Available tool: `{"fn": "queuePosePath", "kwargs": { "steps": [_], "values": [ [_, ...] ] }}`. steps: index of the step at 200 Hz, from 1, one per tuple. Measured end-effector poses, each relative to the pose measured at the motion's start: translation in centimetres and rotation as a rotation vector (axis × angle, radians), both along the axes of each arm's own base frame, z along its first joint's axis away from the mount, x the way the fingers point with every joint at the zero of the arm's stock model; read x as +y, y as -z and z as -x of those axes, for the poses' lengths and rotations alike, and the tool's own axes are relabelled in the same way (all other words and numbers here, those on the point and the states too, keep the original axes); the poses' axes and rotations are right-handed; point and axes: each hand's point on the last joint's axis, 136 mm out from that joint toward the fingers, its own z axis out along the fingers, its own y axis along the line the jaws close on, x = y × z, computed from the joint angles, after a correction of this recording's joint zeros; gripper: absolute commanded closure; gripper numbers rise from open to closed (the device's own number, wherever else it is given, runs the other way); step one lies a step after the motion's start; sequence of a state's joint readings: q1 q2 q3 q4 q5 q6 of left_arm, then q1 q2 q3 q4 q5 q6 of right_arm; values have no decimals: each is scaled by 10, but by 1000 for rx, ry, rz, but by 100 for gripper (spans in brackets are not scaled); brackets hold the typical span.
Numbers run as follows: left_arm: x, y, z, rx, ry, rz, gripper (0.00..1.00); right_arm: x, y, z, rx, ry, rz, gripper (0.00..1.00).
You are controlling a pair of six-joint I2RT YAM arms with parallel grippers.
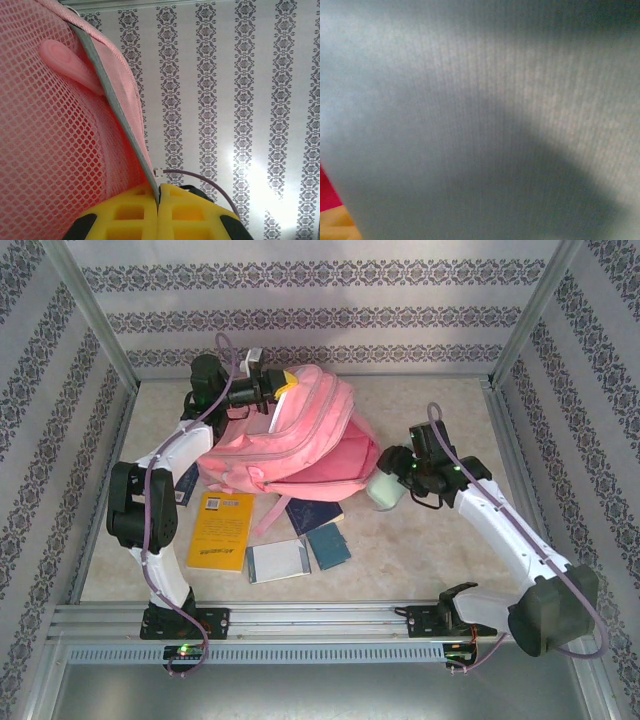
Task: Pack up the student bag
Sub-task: Place the glasses case in the student bag.
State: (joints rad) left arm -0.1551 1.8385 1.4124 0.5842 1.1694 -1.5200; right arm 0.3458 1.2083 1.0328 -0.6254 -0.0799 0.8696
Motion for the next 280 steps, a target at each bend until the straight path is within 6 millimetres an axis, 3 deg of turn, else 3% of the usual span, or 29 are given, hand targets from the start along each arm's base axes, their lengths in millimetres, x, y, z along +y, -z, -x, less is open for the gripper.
{"fn": "queuePosePath", "kwargs": {
  "steps": [29,56,99,168,203,228,253,280],
  "values": [
    [-1,-6,2,-3,20,-9,100,17,-21,-15,-90,-72,-37,33],
    [-3,-9,4,-3,40,-26,100,32,-26,-31,-135,-102,-89,33],
    [-5,-10,6,10,54,-42,100,61,-14,-60,-135,-109,-179,35],
    [-20,-18,5,6,84,-45,100,129,-10,-80,-152,-99,-377,35],
    [-26,-18,1,6,92,-42,100,155,12,-94,-134,-100,-443,33],
    [-28,-15,1,21,98,-41,100,175,29,-100,-113,-115,-453,29],
    [-29,-12,-3,38,98,-37,100,198,28,-113,-150,-138,-500,24],
    [-29,-12,-6,50,96,-32,100,221,28,-123,-184,-158,-544,8]
  ]
}}
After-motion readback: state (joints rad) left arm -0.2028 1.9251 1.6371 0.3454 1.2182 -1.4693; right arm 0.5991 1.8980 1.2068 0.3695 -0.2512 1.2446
